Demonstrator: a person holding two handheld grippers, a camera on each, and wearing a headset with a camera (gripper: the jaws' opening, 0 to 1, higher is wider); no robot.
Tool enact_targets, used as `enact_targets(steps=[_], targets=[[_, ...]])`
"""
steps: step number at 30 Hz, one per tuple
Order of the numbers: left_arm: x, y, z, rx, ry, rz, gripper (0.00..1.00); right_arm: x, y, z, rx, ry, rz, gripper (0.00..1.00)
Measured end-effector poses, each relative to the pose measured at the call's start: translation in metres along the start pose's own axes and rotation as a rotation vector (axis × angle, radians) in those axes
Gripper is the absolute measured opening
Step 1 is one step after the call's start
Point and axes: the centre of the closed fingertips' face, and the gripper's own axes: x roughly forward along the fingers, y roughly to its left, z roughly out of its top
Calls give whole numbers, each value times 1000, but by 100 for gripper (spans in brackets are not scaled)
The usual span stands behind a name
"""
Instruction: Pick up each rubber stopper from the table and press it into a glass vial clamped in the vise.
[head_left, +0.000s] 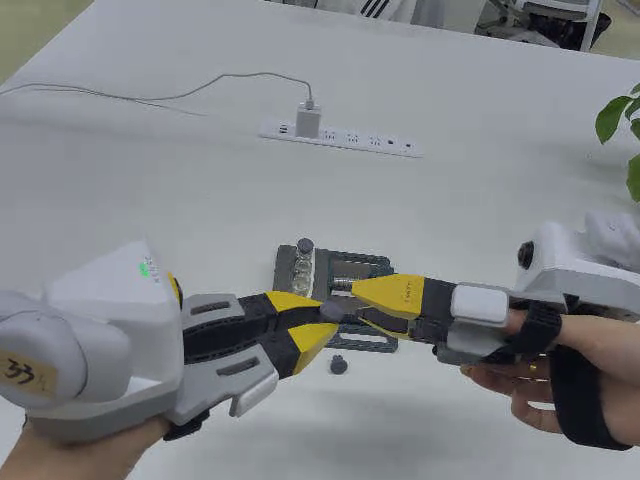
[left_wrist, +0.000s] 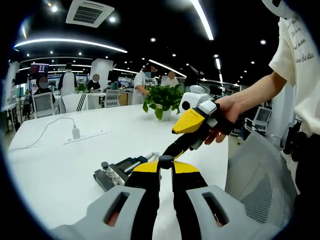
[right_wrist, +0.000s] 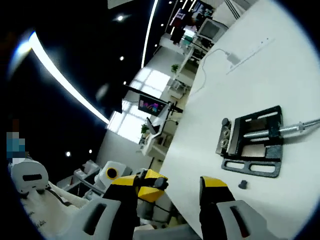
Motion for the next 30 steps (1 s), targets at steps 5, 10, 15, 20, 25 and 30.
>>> enact_targets(steps=[5,10,15,20,25,30], targets=[[0,-1,-6,18,27,-10,5,-5,-1,-5,-175,92,-39,52],[1,-2,-8,21,38,-20,5,-11,-11,-10,-369,205,-126,54],[3,-4,-11,25,49,-29,5,-17,-27,-7,-530,292,-196,57],[6,-8,-14,38,64,-47,5,-19,-28,-13,-718,401,-239,57],[10,-12,-19,63,87,-69,5,-21,-32,-10,-851,488,-257,56],[12,-17,-24,88,111,-91,5,-18,-24,-18,-913,560,-227,51]])
